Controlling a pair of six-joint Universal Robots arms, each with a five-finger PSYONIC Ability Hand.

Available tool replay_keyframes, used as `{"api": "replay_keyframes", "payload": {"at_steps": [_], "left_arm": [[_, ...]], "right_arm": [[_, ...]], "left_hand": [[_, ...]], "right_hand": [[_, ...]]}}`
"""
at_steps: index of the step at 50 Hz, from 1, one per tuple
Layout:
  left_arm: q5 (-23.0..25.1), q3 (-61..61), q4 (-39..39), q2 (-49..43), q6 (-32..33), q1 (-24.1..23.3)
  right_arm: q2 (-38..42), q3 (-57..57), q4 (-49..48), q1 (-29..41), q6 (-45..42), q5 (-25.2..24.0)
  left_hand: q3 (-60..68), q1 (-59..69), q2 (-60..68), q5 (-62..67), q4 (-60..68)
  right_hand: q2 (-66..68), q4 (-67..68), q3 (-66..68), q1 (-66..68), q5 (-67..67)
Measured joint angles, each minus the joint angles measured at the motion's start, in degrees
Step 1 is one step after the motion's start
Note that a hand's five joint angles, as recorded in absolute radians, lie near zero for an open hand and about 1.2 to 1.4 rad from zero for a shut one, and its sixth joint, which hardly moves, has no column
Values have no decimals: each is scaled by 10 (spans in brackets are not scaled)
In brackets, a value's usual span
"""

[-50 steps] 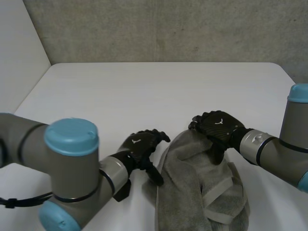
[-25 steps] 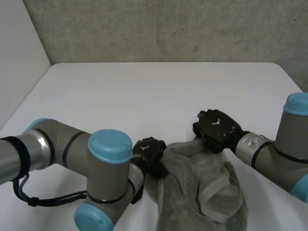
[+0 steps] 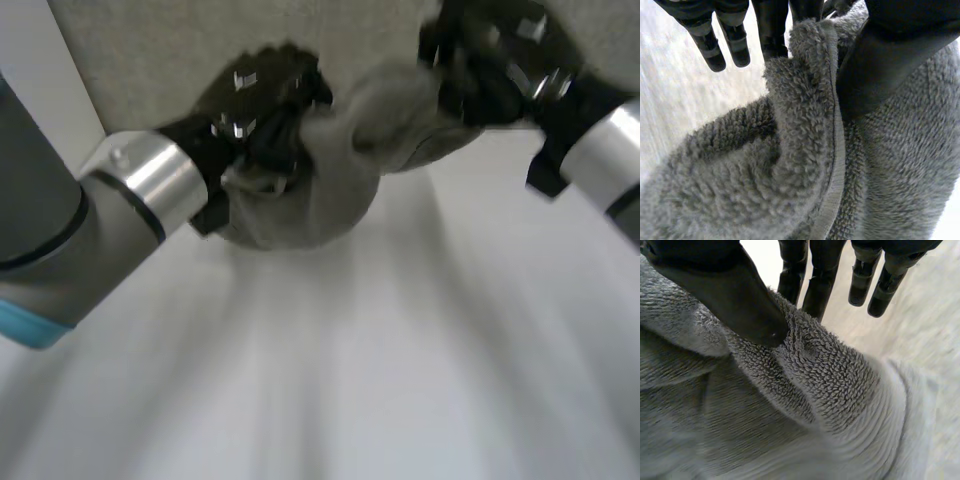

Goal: Fold the towel.

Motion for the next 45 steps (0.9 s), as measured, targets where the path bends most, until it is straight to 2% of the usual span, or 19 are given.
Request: {"api": "replay_keyframes", "payload": {"at_steps": [2, 4, 7, 9, 11, 14, 19, 28, 38, 45], "left_arm": [[6, -38, -2, -3, 6, 6], [8, -69, -3, -8, 14, 9], [6, -130, -2, -28, 47, 13], [4, -156, -1, -42, 70, 14], [1, -177, 0, -56, 93, 13], [-4, -200, 1, -76, 127, 11], [-7, -207, 2, -86, 145, 12], [-8, -212, 4, -53, 142, 31], [-9, -255, 8, 5, 140, 47], [-8, -297, 8, 30, 142, 47]], "right_arm": [[2, 41, 3, -1, -32, -21], [8, 71, 7, -3, -68, -34], [31, 126, 23, -7, -162, -51], [49, 146, 37, -10, -213, -55], [69, 161, 56, -14, -261, -55], [104, 176, 91, -21, -323, -50], [131, 178, 115, -27, -352, -38], [136, 173, 105, -39, -340, -5], [141, 166, 75, -79, -304, 79], [158, 163, 74, -96, -300, 98]], "left_hand": [[0, -6, -4, -2, 0], [0, -74, -72, -60, 0], [0, -390, -385, -388, 0], [0, -518, -509, -515, 0], [0, -561, -562, -575, 0], [0, -568, -569, -588, 0], [0, -568, -569, -588, 0], [0, -568, -569, -588, 0], [0, -566, -567, -577, 0], [0, -472, -467, -462, 0]], "right_hand": [[0, 0, 0, 0, 0], [0, 0, 0, 0, 0], [0, 0, 0, 0, 0], [0, 0, 0, 0, 0], [0, 0, 0, 0, 0], [0, 0, 0, 0, 0], [0, 0, 0, 0, 0], [0, 0, 0, 0, 0], [0, 0, 0, 0, 0], [0, 0, 0, 0, 0]]}}
